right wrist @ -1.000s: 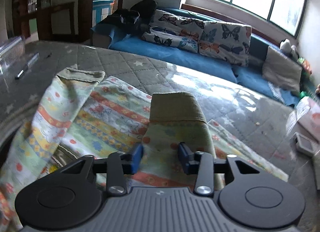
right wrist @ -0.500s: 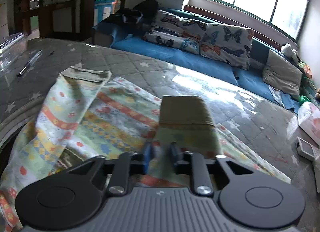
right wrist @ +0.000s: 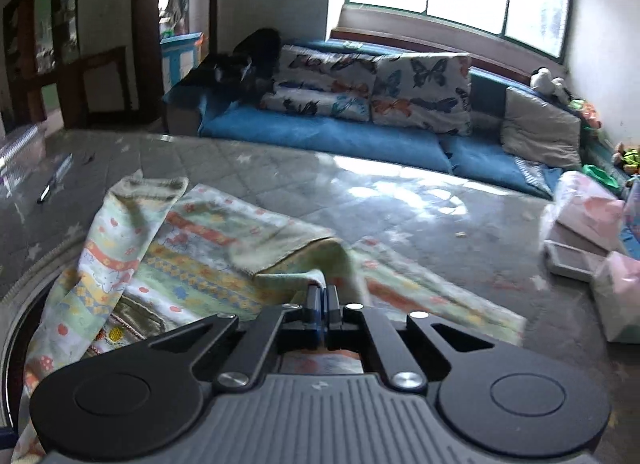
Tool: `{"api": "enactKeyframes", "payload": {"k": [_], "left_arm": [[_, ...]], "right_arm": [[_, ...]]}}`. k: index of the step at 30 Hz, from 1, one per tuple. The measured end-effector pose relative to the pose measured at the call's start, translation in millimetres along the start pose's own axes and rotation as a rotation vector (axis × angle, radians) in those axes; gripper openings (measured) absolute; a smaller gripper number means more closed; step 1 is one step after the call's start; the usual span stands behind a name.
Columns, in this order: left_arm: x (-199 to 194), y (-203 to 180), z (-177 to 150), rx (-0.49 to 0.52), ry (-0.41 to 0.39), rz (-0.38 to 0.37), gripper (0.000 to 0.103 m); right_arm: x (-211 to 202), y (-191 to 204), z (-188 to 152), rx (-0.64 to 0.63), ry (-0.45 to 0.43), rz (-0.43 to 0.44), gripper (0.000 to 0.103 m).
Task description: Fold clothes
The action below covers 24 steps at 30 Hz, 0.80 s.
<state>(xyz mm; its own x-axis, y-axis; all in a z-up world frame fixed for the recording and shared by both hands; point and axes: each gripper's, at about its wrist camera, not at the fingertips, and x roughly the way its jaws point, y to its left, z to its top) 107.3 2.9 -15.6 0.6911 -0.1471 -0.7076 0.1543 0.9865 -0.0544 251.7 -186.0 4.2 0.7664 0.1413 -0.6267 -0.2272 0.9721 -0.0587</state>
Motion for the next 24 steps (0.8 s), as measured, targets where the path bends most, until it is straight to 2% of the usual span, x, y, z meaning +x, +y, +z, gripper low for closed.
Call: {"api": "enactKeyframes", "payload": {"k": [8,13,18,24], "left_arm": [[1,-2,0,0.007,-0.003,0.010,0.049],[0,-2,-1,0.012,-0.006,0.012,0.050],[0,-3,-2,0.019,-0.003,0.015,0.050],[-4,-9,-4,0.040,-0.002,0.025,0.050]], "right_arm": [[-80,-57,-26,0.094,-0.107,-0.086,0.001],[-132,-98,-64,0.161,-0.127,-0.169,0.001],[-177,-137,-113,0.269,-0.110,-0.247,0.001],[-191,-163,-178,0.440,0.000,-0.260,0.002]]}}
